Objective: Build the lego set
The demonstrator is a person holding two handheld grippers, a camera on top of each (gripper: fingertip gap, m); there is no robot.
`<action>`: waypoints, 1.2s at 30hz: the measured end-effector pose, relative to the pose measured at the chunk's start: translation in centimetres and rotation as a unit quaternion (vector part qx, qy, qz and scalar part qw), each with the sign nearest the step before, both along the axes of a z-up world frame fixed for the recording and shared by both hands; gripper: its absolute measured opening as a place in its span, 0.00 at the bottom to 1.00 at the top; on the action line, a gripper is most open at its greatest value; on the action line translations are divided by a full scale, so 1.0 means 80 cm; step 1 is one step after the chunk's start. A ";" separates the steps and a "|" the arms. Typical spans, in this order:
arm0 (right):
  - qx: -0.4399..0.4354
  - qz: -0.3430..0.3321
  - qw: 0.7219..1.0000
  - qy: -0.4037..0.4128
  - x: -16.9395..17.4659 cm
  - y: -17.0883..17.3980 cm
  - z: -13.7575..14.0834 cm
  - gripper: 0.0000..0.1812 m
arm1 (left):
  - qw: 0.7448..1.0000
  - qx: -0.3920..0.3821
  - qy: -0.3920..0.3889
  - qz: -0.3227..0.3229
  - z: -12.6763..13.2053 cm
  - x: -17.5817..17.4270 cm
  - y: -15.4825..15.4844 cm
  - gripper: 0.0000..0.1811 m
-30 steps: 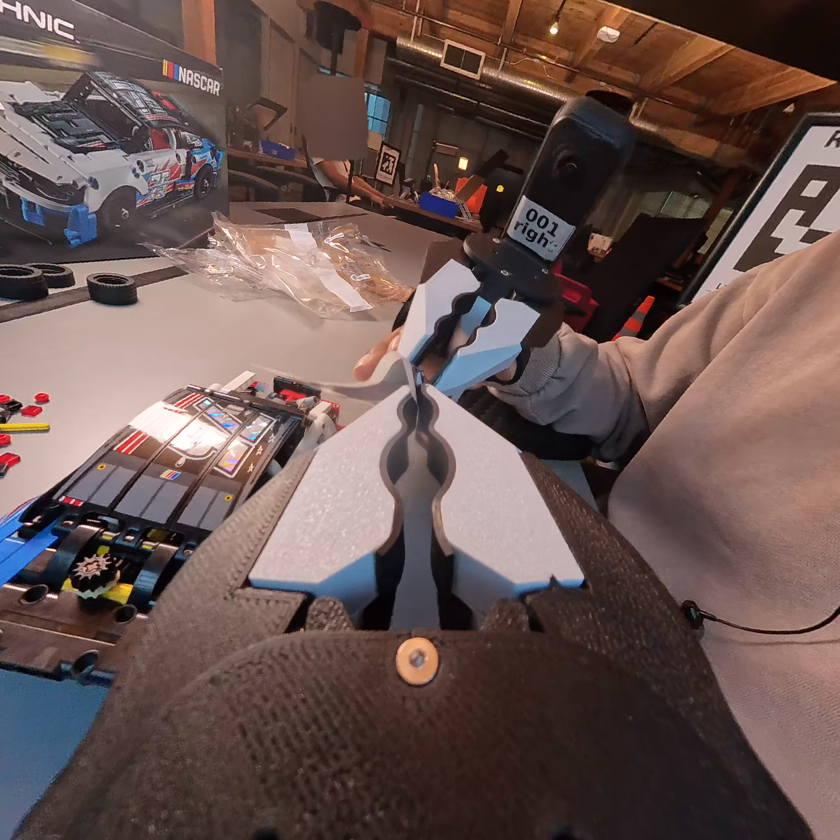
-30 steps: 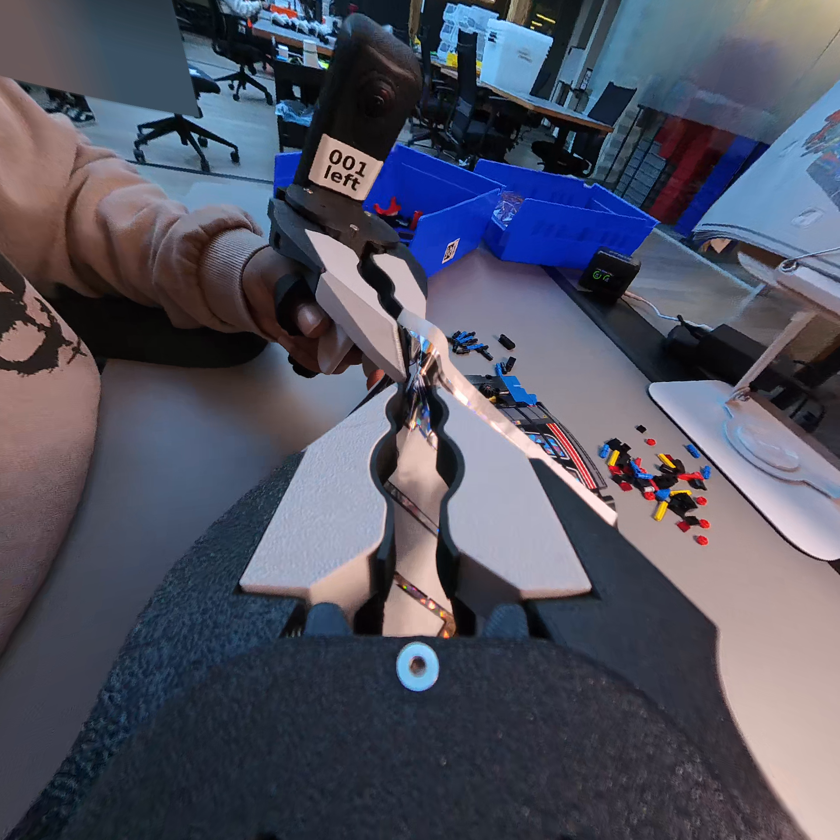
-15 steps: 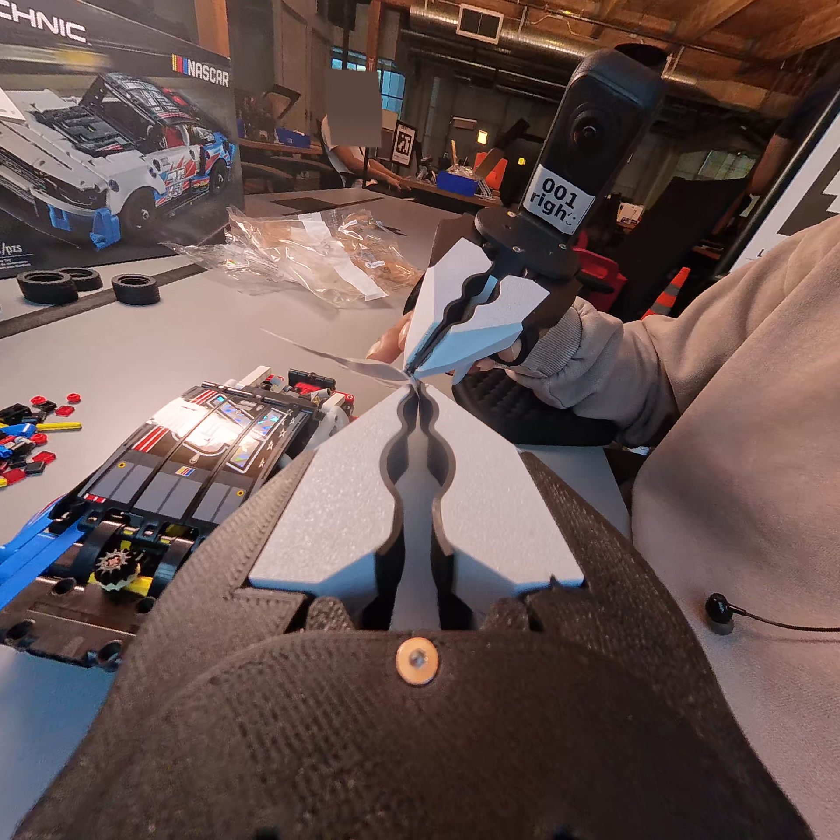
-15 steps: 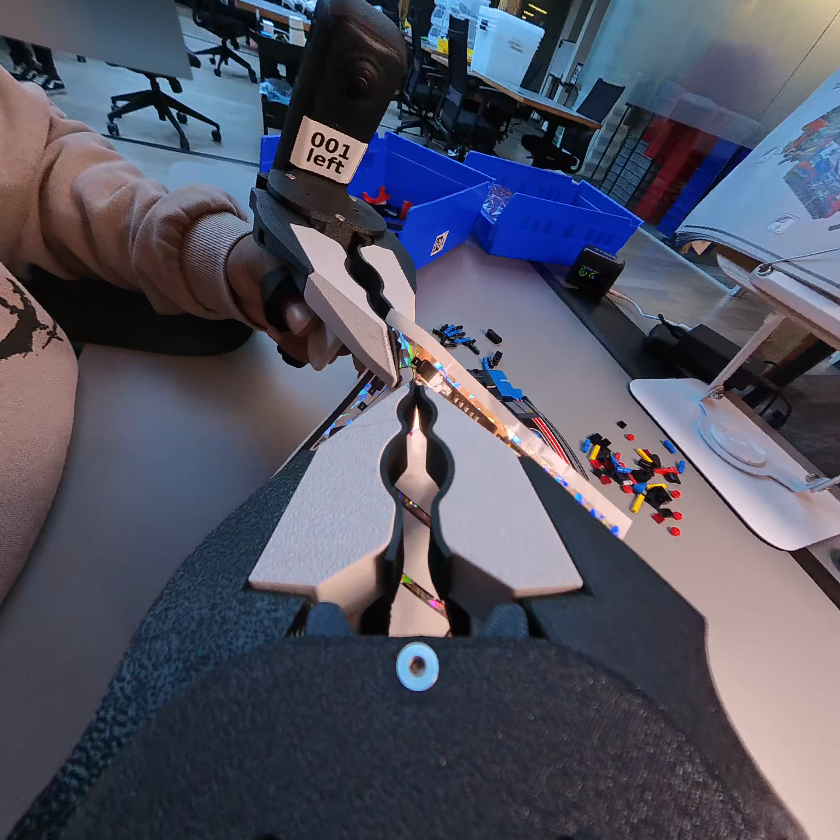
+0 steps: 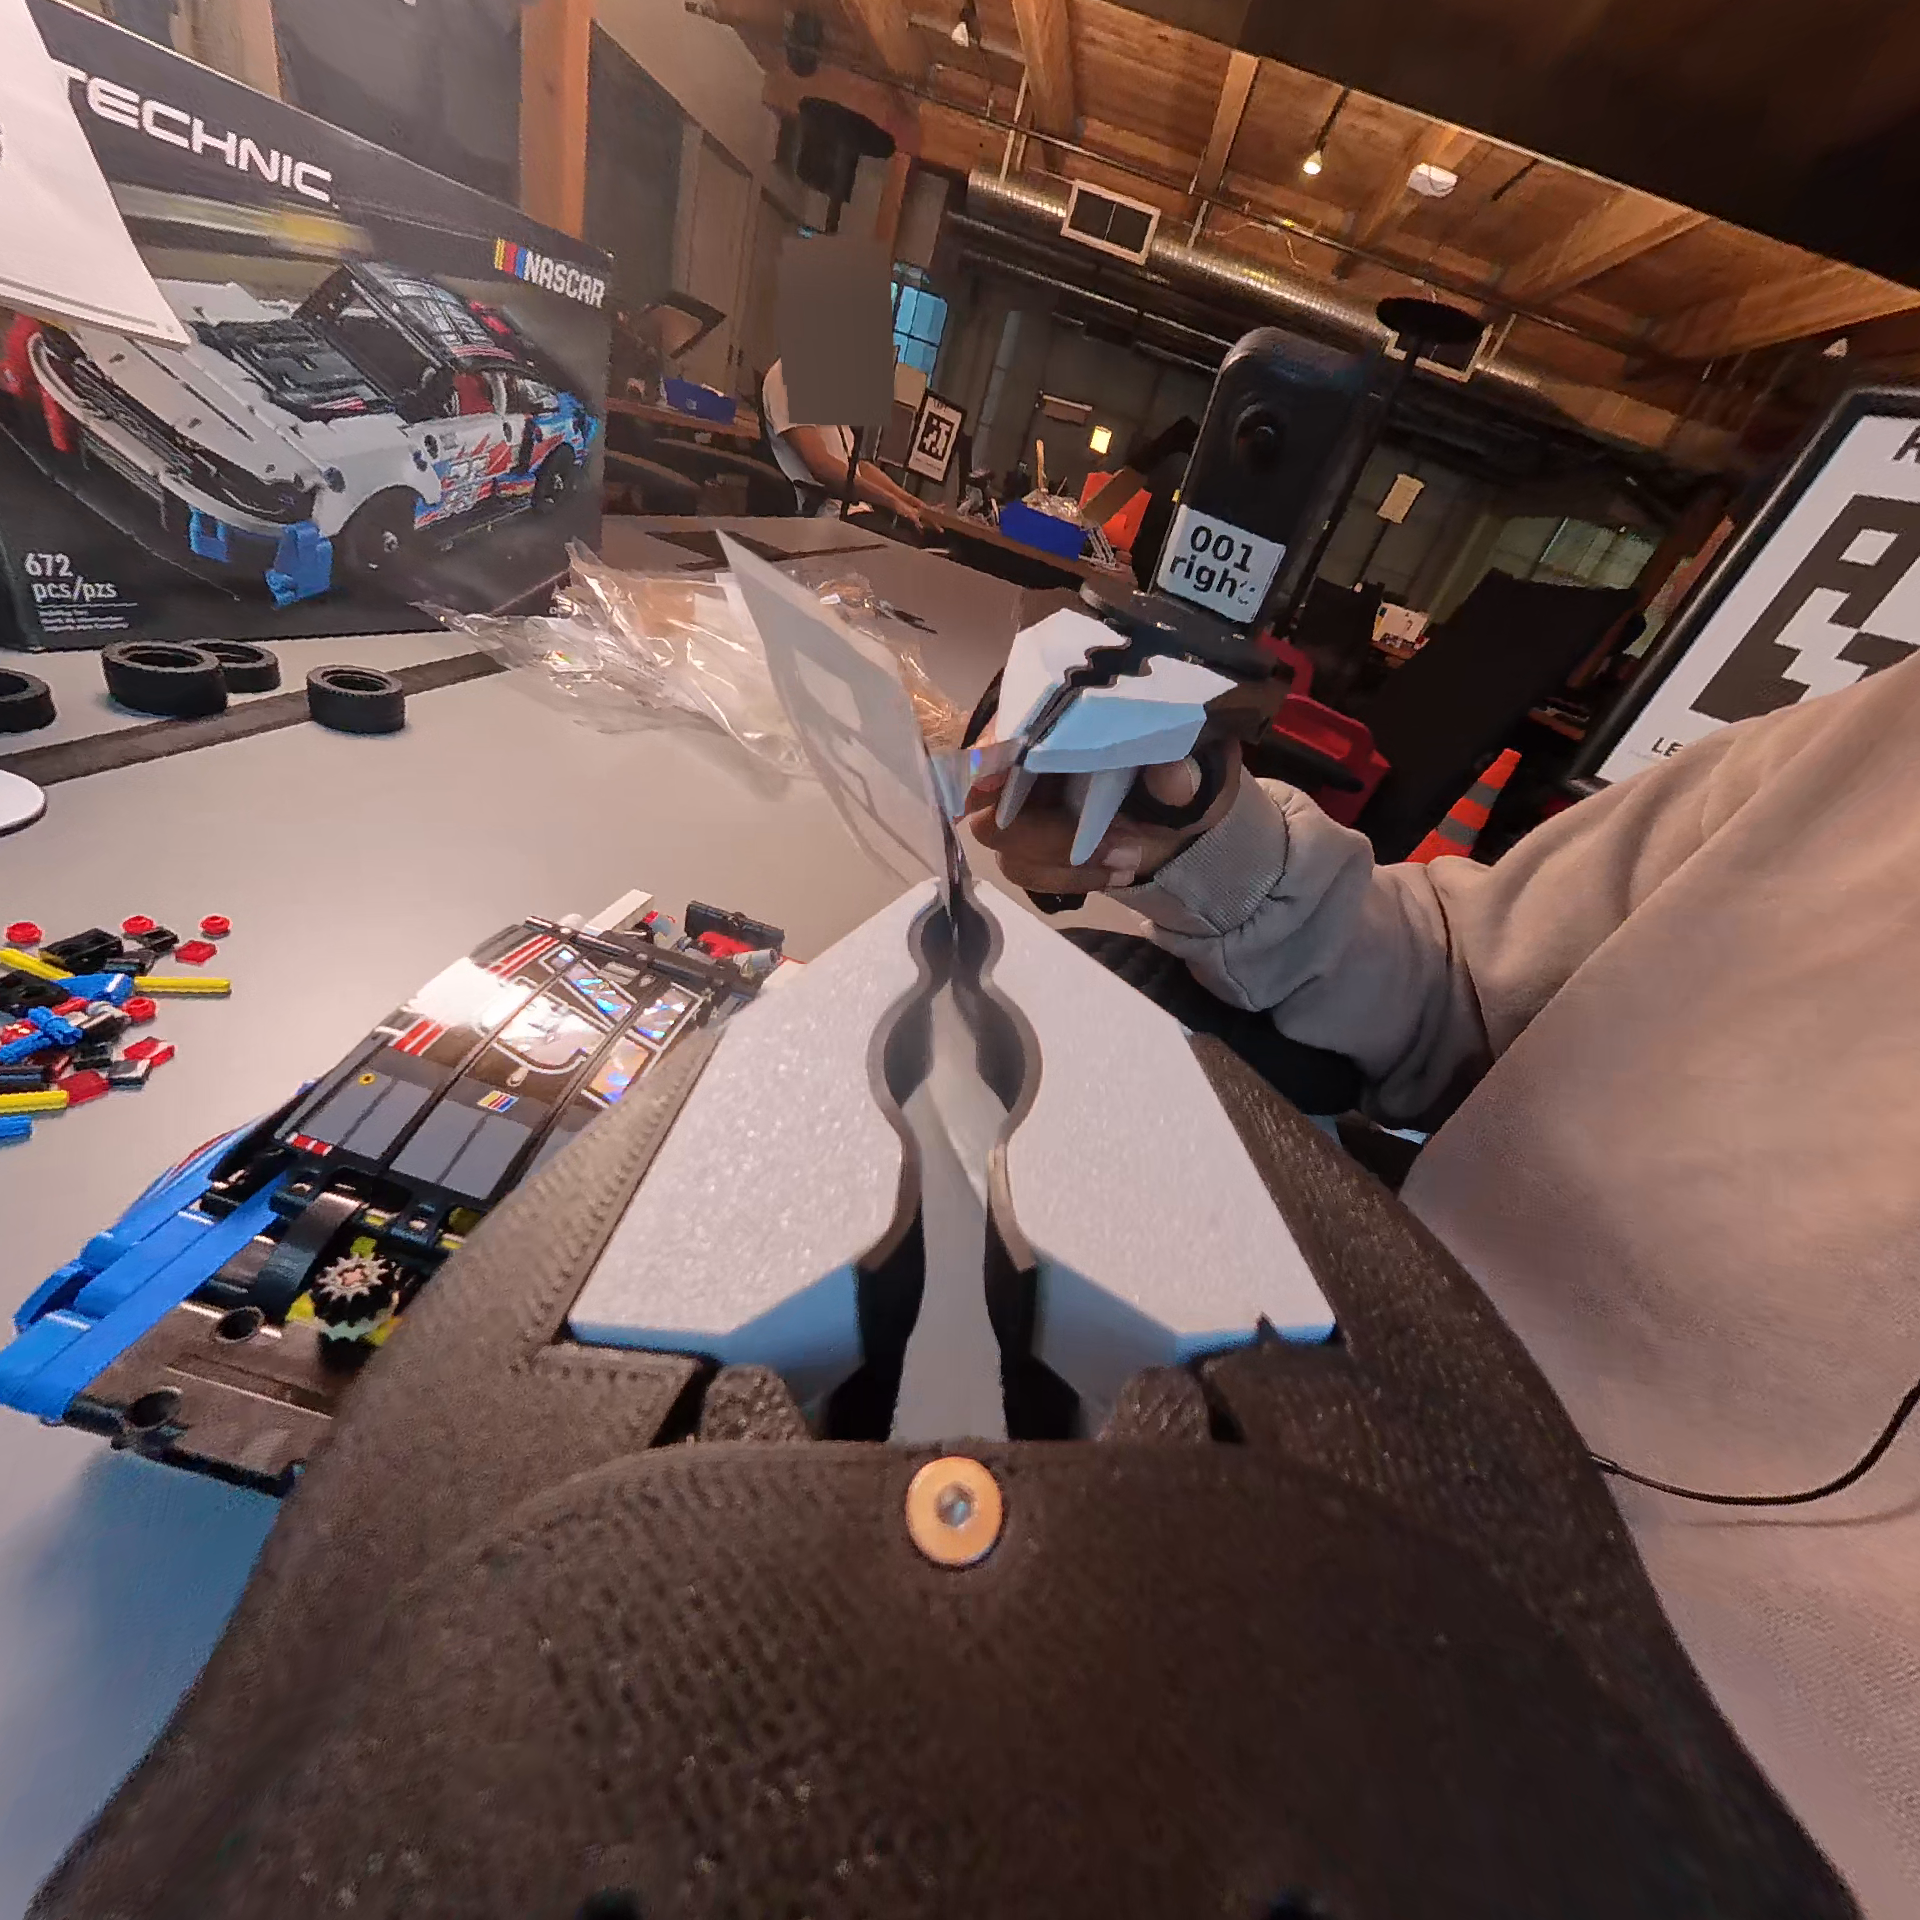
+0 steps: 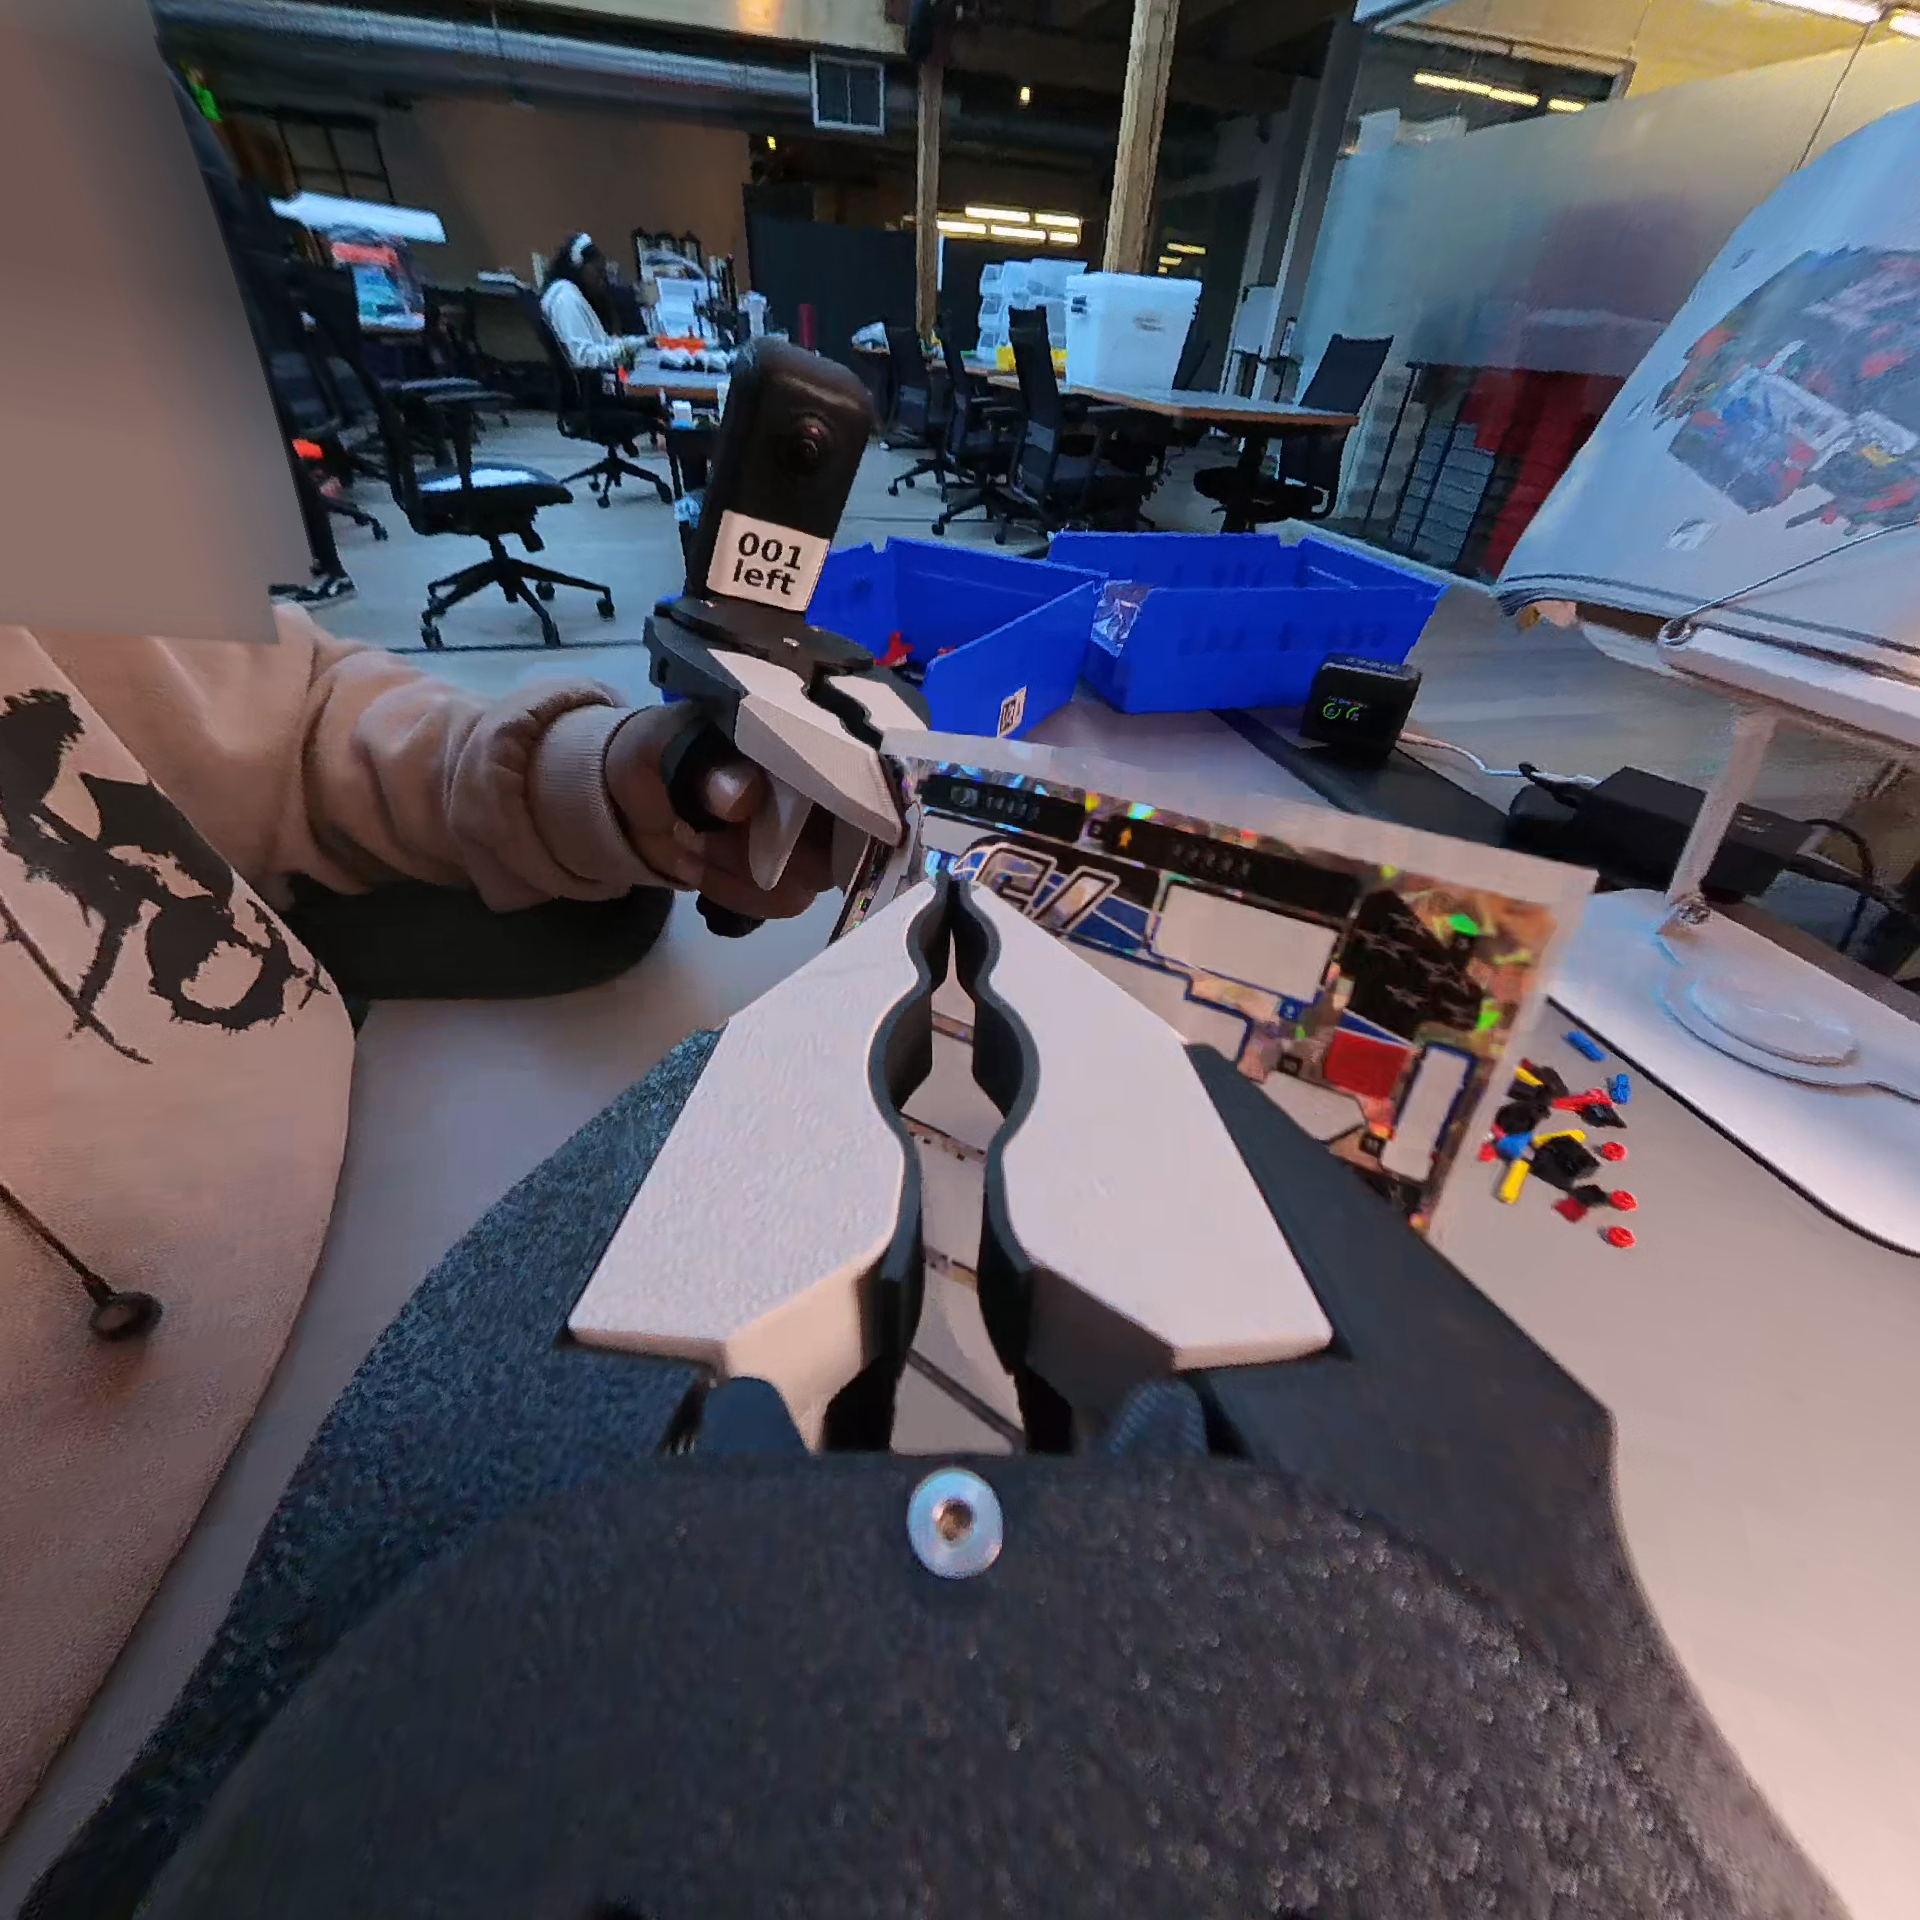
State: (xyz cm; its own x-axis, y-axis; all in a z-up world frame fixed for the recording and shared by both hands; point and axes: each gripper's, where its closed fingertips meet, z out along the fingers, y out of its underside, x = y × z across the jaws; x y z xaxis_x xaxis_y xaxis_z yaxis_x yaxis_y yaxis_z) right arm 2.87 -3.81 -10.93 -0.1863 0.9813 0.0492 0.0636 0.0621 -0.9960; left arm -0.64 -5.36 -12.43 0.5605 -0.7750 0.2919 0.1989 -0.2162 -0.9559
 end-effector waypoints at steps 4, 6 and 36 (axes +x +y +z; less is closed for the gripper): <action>-0.037 -0.004 0.998 0.052 0.020 0.014 0.031 0.00 | 1.000 0.016 0.012 0.004 0.024 -0.014 0.001 0.00; -0.052 -0.008 0.996 0.073 0.031 0.020 0.044 0.00 | 1.000 0.021 0.022 0.006 0.036 -0.021 0.001 0.00; 0.128 -0.048 0.990 0.037 -0.030 -0.010 0.067 0.20 | 0.992 0.054 0.097 -0.067 0.091 0.029 0.003 0.00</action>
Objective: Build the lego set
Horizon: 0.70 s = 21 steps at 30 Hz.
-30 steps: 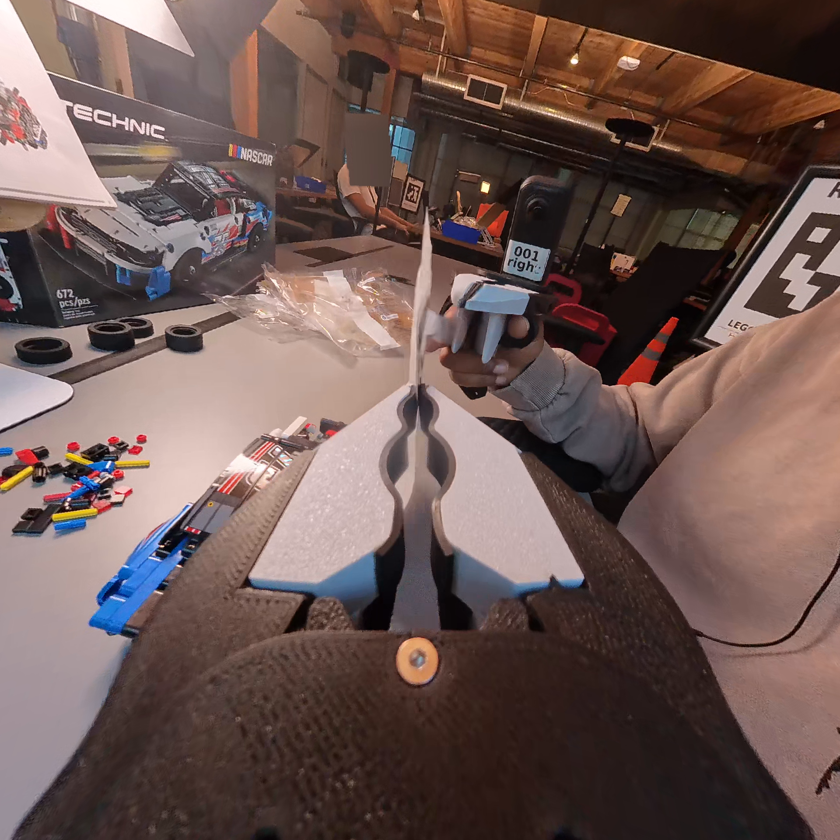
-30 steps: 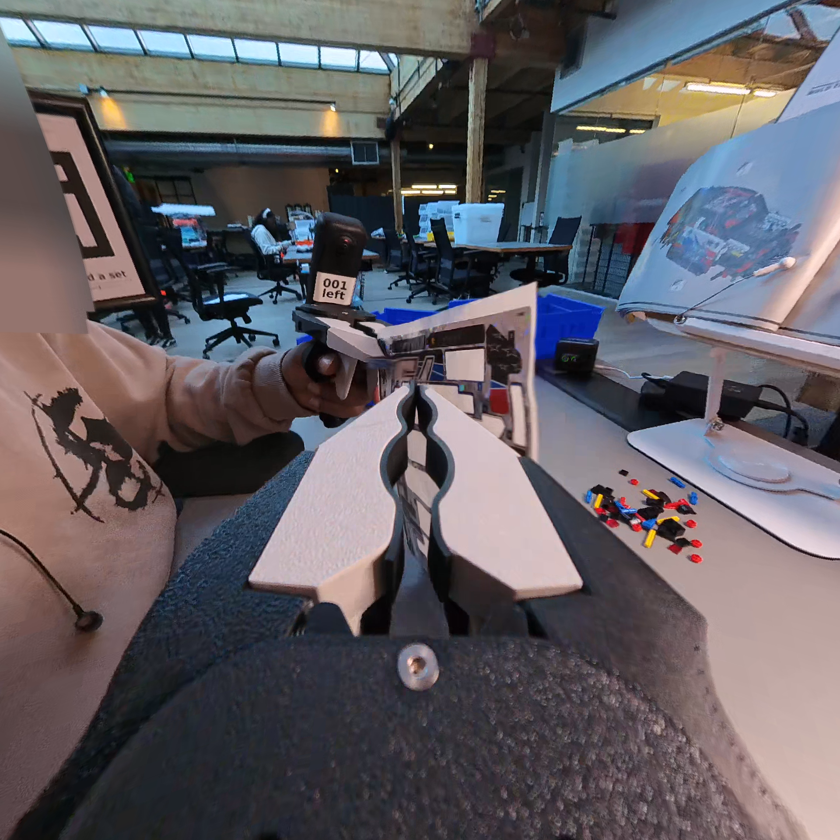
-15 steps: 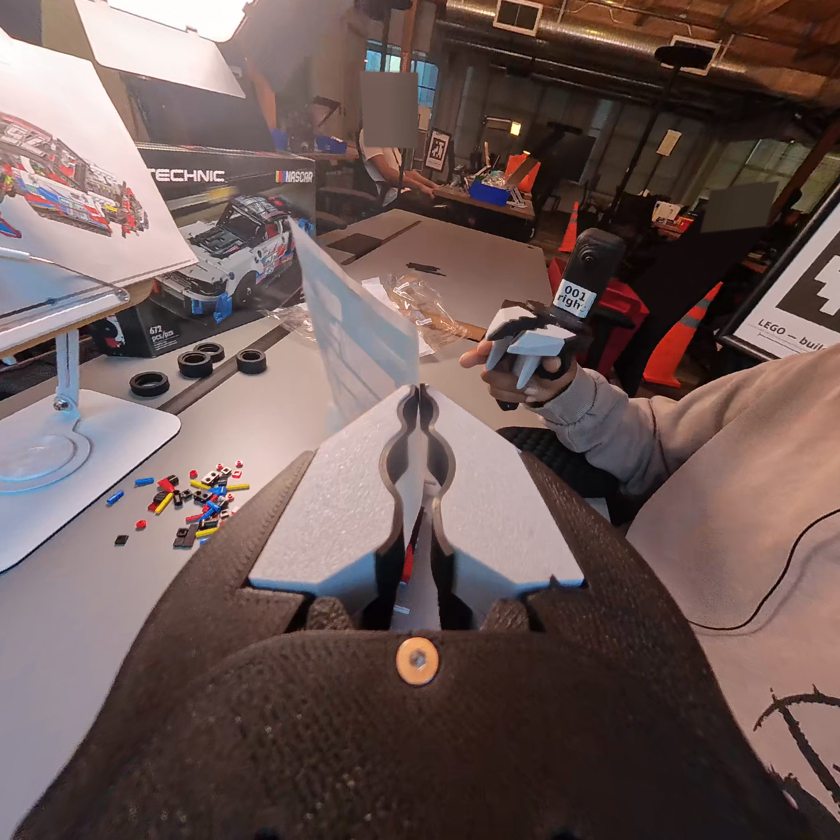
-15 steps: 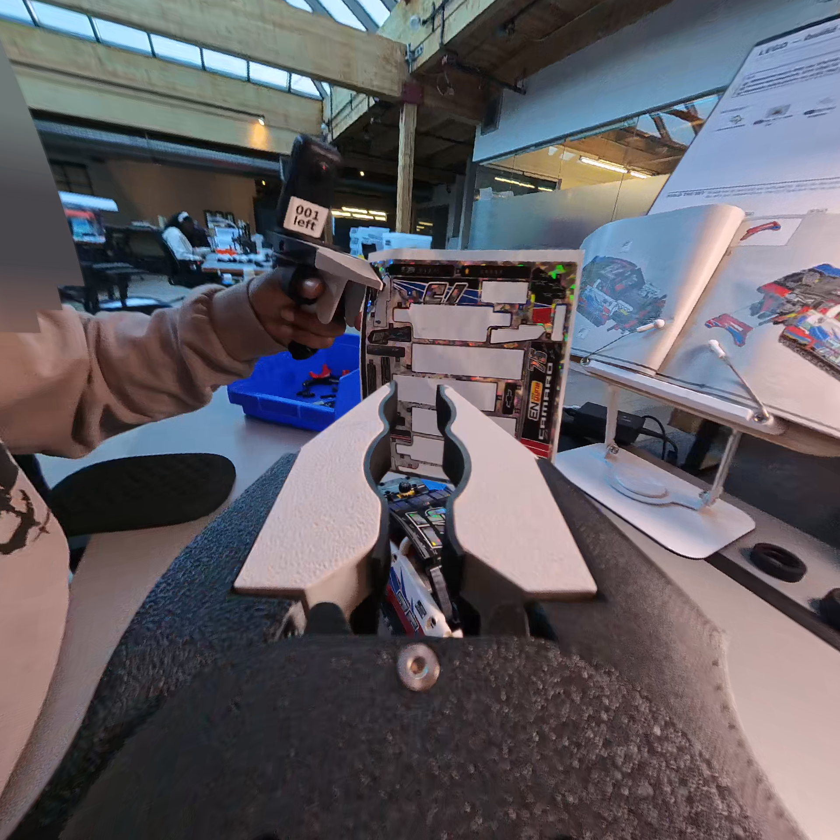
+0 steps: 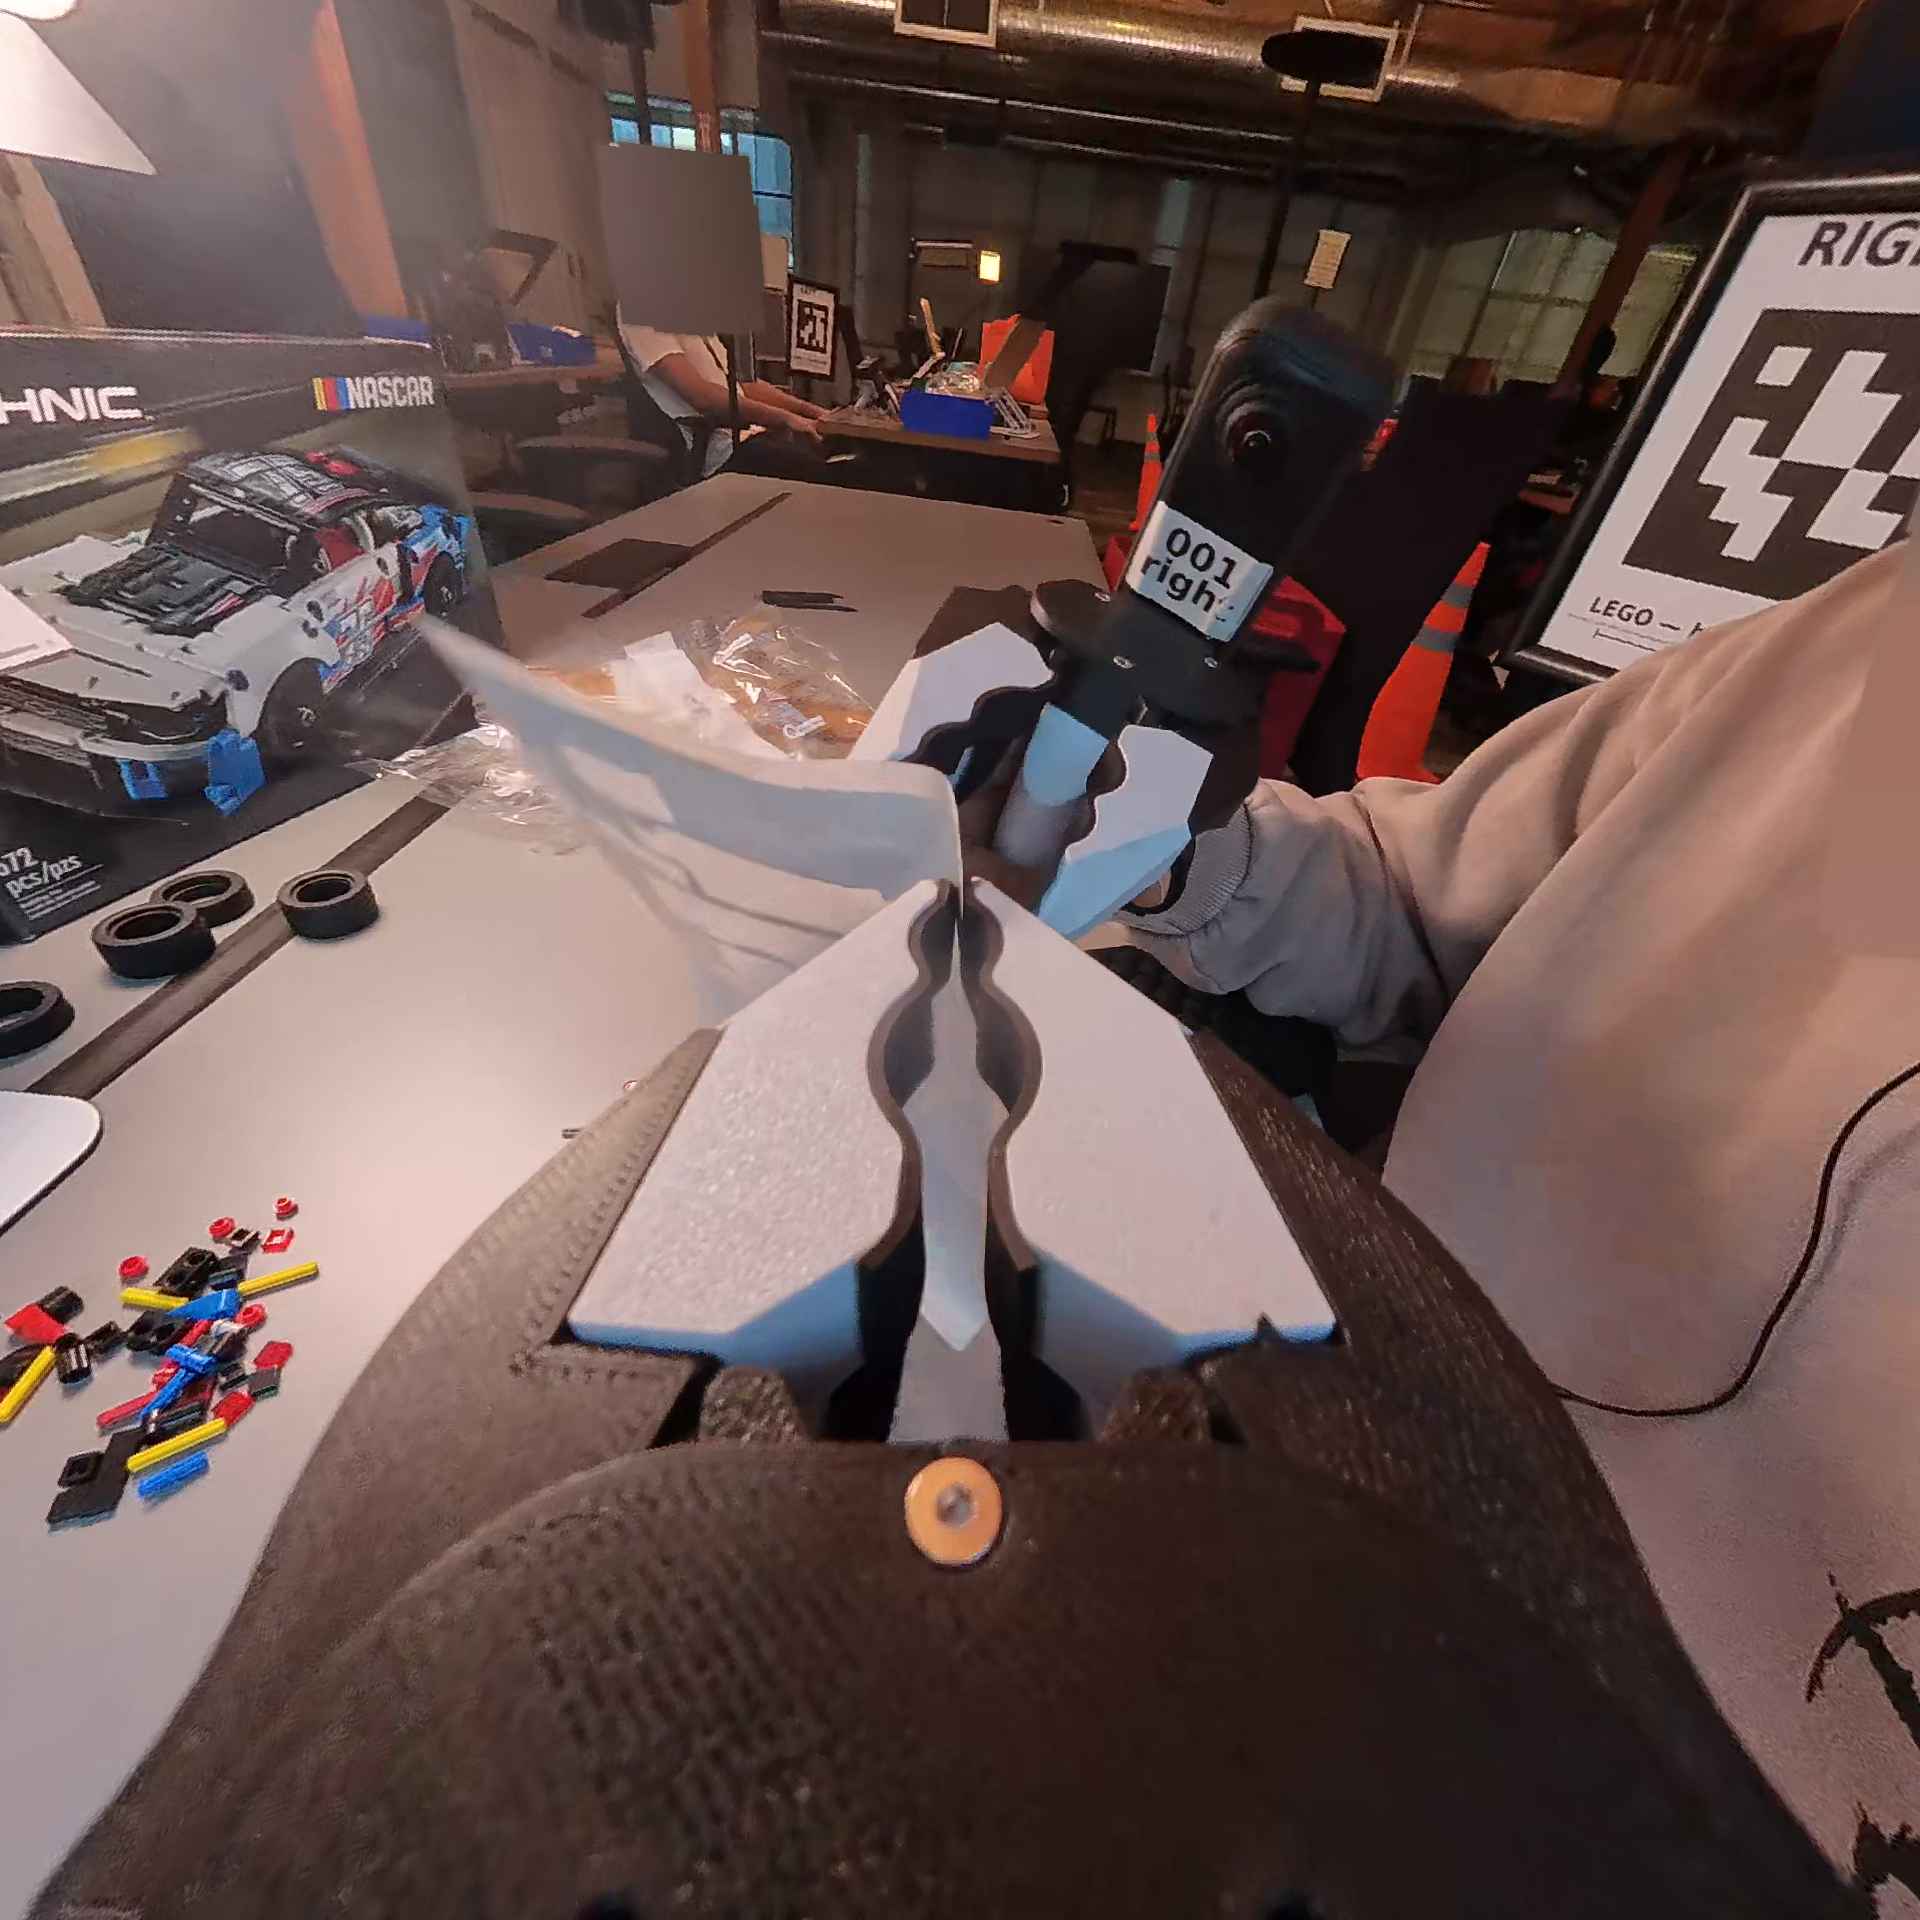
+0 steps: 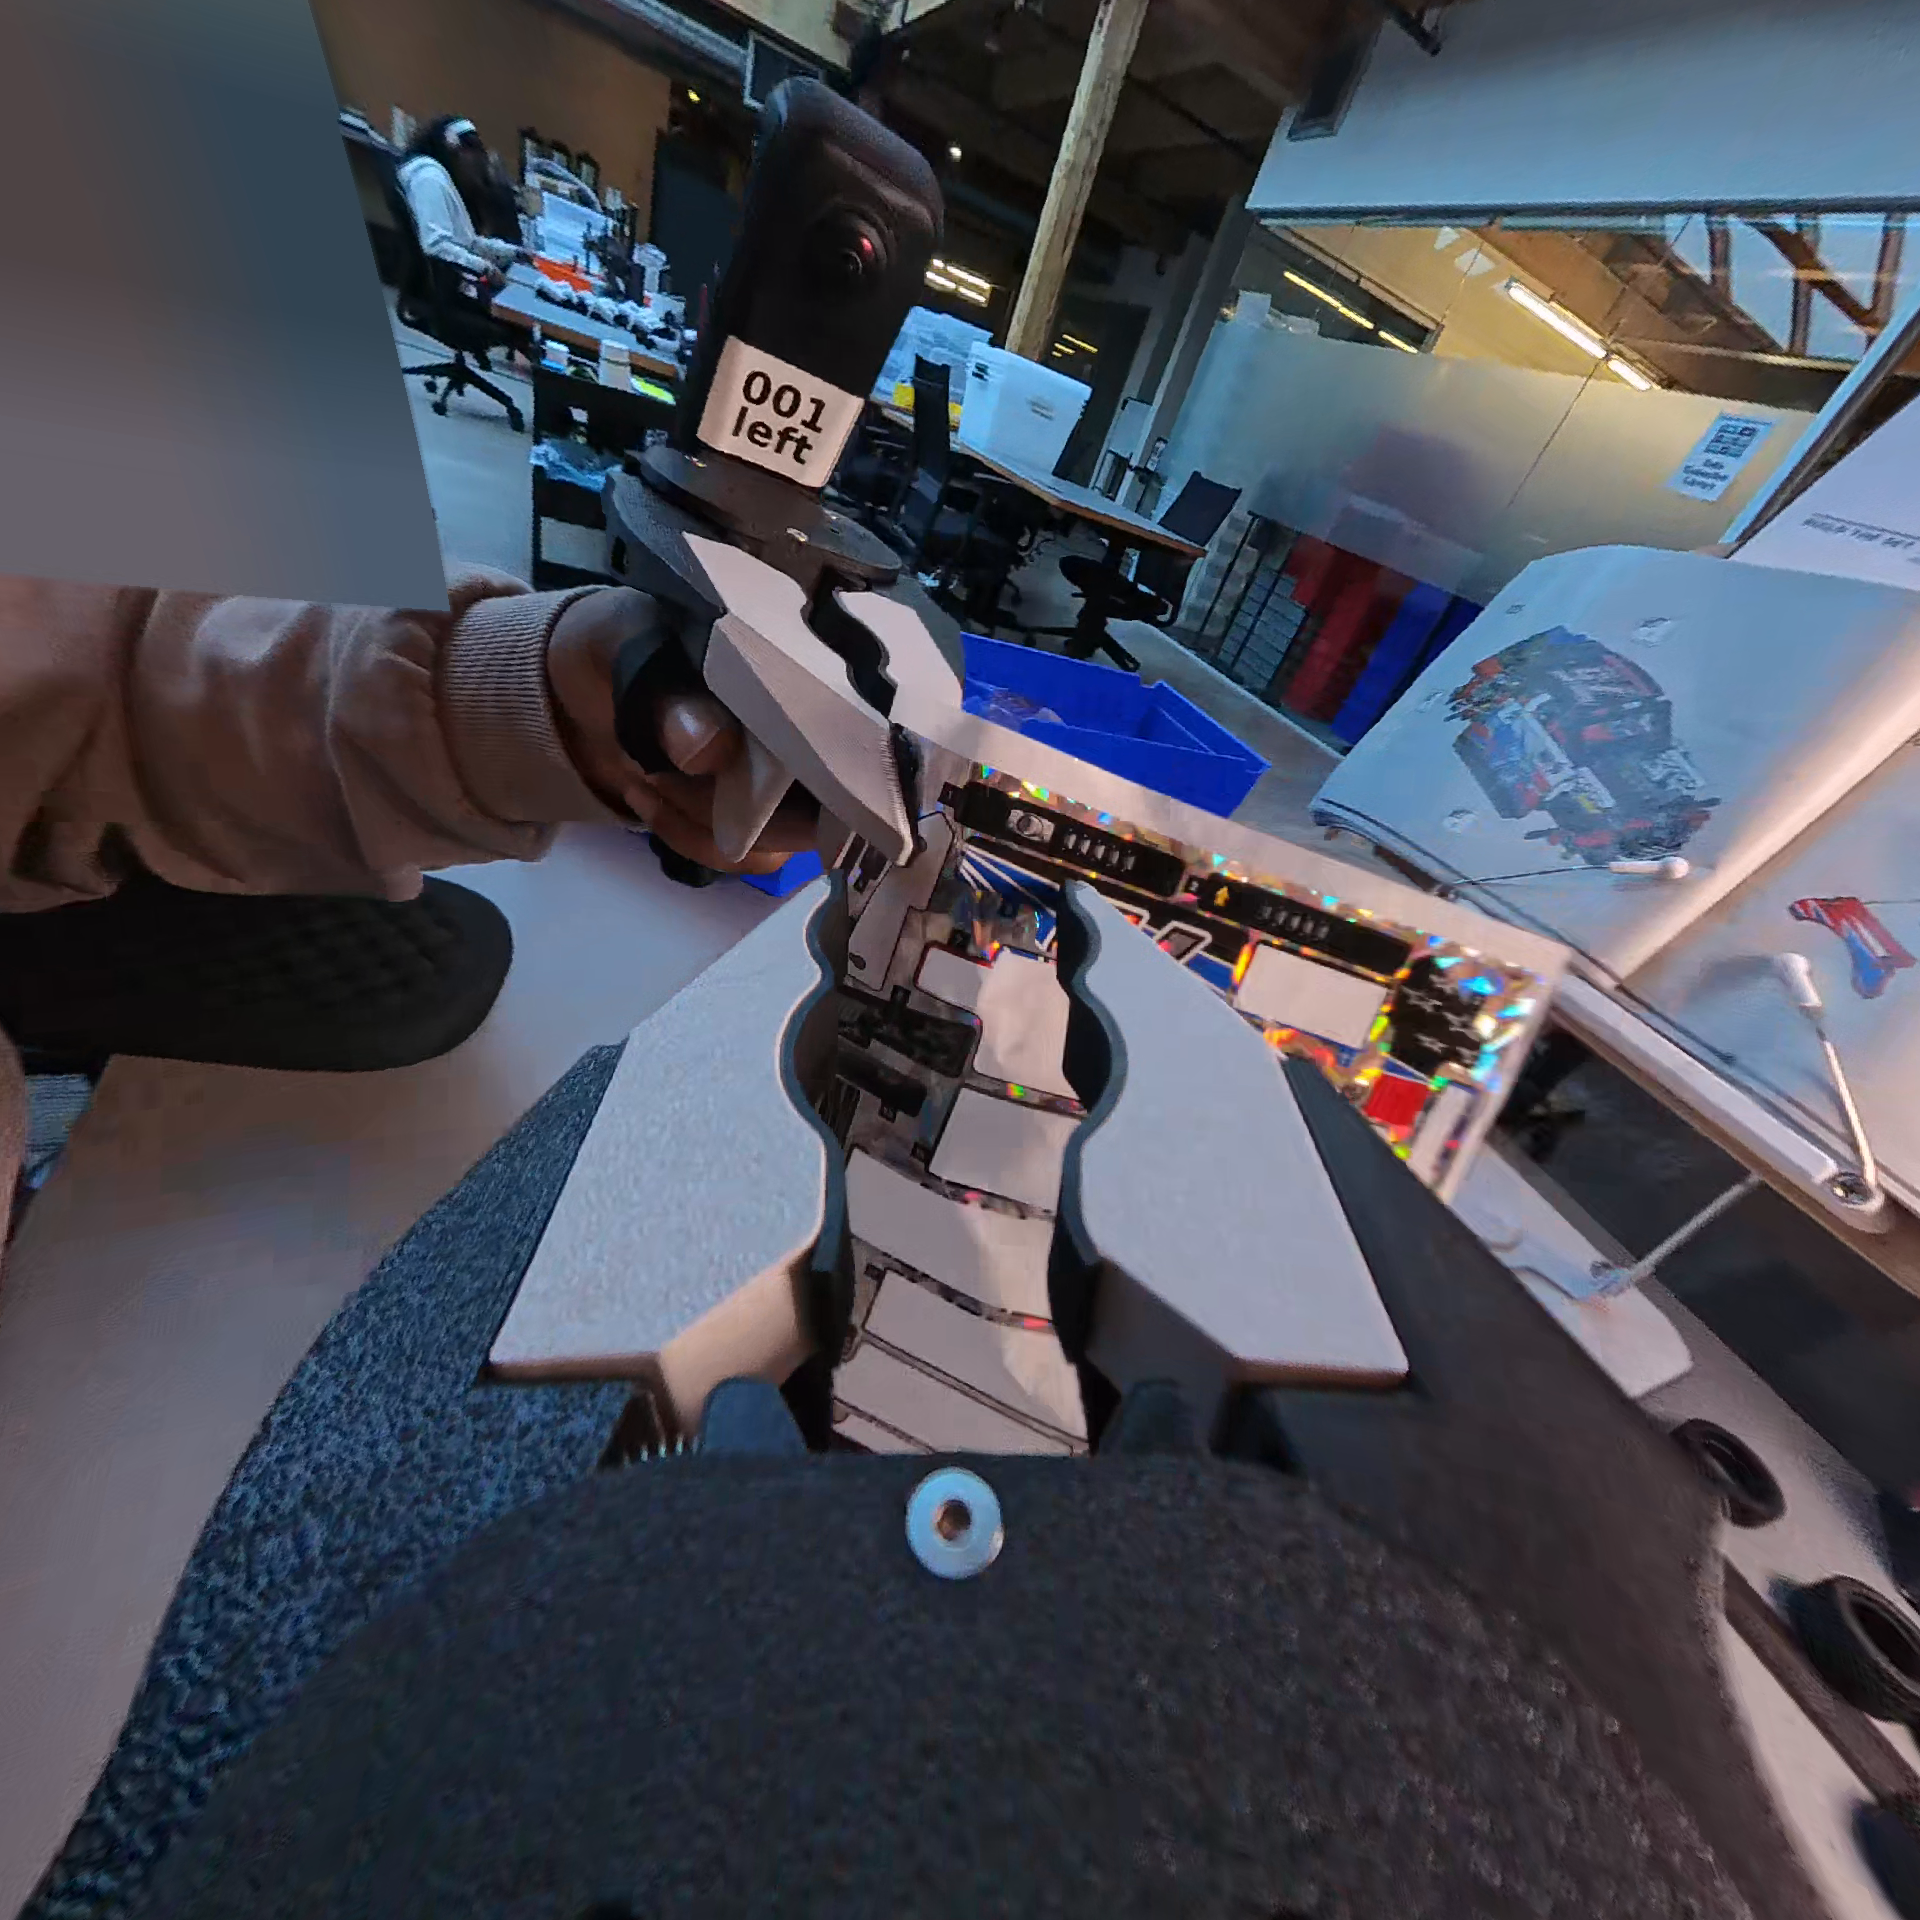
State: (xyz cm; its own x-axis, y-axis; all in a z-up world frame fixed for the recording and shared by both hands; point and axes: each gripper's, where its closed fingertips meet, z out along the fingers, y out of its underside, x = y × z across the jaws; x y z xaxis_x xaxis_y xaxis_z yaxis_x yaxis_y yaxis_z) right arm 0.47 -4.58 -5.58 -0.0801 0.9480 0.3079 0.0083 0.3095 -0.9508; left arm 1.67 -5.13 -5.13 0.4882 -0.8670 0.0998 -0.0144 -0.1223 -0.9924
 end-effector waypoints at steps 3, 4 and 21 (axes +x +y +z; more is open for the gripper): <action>-0.026 0.040 0.999 -0.013 0.002 -0.014 -0.007 0.17 | 1.000 0.007 0.007 -0.025 -0.008 0.005 -0.010 0.00; -0.037 0.053 0.998 -0.015 0.002 -0.018 -0.008 0.16 | 0.999 0.008 0.008 -0.033 -0.010 0.007 -0.013 0.00; -0.106 0.104 0.989 -0.024 0.002 -0.023 -0.021 0.02 | 1.000 0.015 0.010 -0.024 -0.027 -0.004 -0.018 0.00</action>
